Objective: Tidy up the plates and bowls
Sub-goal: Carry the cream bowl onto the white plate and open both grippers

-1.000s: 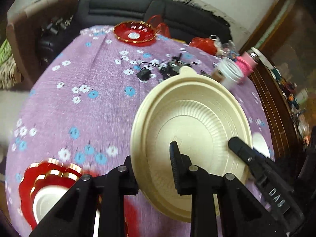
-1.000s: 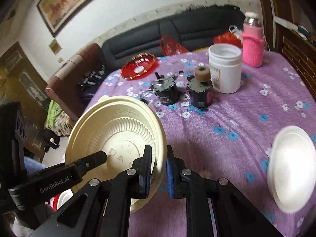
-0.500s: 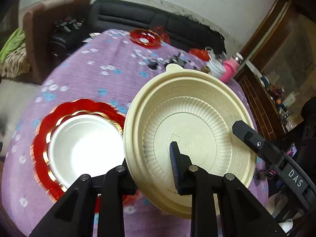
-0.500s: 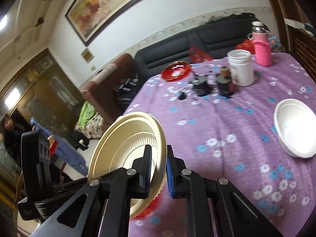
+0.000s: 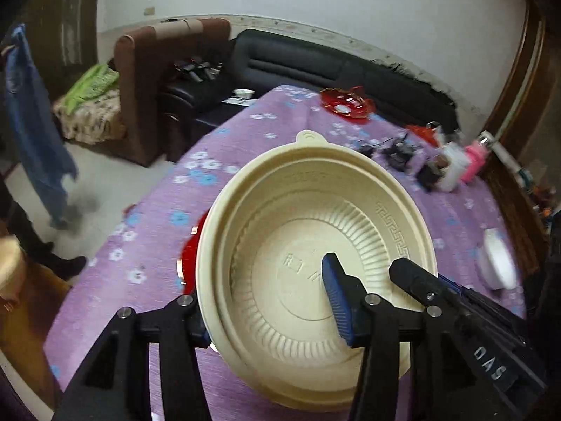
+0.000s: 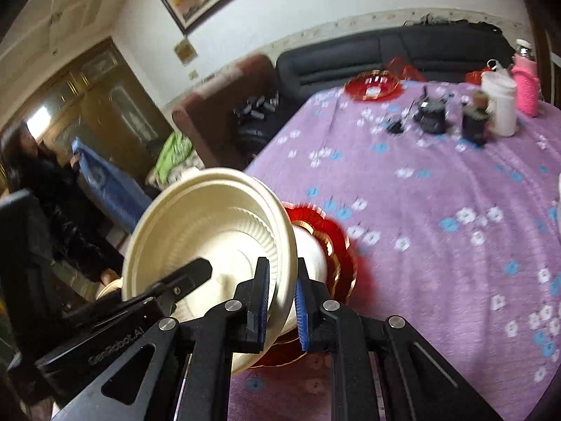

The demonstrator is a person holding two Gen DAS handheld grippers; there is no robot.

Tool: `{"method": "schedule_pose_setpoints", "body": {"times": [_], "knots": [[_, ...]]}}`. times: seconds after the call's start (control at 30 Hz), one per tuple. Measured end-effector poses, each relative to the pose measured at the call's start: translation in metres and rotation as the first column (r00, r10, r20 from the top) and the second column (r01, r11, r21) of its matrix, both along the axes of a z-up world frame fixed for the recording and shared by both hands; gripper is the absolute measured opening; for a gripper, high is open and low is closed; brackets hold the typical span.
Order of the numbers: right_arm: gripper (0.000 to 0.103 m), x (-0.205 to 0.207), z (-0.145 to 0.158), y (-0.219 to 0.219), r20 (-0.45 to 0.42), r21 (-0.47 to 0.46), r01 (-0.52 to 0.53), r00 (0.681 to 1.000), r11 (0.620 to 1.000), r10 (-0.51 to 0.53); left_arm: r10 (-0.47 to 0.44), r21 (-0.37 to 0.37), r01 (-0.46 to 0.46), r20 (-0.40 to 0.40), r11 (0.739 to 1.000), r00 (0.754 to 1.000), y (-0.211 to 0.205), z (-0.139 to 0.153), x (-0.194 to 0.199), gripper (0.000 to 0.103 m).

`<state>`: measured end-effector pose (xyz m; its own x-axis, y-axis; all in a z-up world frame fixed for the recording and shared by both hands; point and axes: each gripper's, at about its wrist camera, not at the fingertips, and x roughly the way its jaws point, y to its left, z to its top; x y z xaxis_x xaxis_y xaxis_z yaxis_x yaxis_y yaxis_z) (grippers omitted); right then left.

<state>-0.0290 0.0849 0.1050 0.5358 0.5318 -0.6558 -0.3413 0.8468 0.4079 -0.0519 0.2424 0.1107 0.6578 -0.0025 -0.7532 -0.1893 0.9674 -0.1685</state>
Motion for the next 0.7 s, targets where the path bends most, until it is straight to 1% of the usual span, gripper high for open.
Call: {"method": "schedule_pose_setpoints", "body": {"times": [0.07,0.13,0.23,0.37,0.47,0.53,0.63,0.7], "knots": [[0.016,0.006,-0.014,0.009,-0.025,-0.027,-0.003,1.000,1.000,0.002,0.006,0.000,-0.006,-0.021,1.000,1.000,0.005,-0.007,0.006,0.049],[0.016,0.015,-0.027,0.011,-0.070,-0.014,-0.003,0.998,1.000,0.002,0.008,-0.012,-0.008,-0.040,1.000,0.999,0.012,-0.016,0.013,0.049],[0.016,0.025,-0.040,0.014,-0.116,-0.014,0.003,0.993,1.000,-0.005,0.011,-0.003,-0.011,-0.060,1.000,0.998,0.014,-0.027,0.021,0.049],[0.016,0.034,-0.047,0.018,-0.119,-0.045,0.014,0.993,0.999,-0.019,0.022,0.042,-0.019,-0.074,0.999,0.997,0.012,-0.038,0.029,0.049],[0.016,0.038,-0.050,0.024,-0.109,-0.077,0.016,0.994,0.997,-0.024,0.034,0.041,-0.031,-0.085,0.999,0.996,0.014,-0.045,0.033,0.049],[0.016,0.040,-0.052,0.026,-0.111,-0.090,0.021,0.993,0.996,-0.031,0.041,0.040,-0.038,-0.082,0.998,0.996,0.016,-0.046,0.032,0.051],[0.016,0.043,-0.056,0.028,-0.114,-0.105,0.022,0.993,0.994,-0.034,0.054,0.024,-0.052,-0.066,0.998,0.996,0.020,-0.043,0.029,0.051],[0.017,0.044,-0.058,0.029,-0.113,-0.111,0.021,0.993,0.994,-0.033,0.067,0.022,-0.066,-0.049,0.998,0.997,0.022,-0.038,0.025,0.054]]}}
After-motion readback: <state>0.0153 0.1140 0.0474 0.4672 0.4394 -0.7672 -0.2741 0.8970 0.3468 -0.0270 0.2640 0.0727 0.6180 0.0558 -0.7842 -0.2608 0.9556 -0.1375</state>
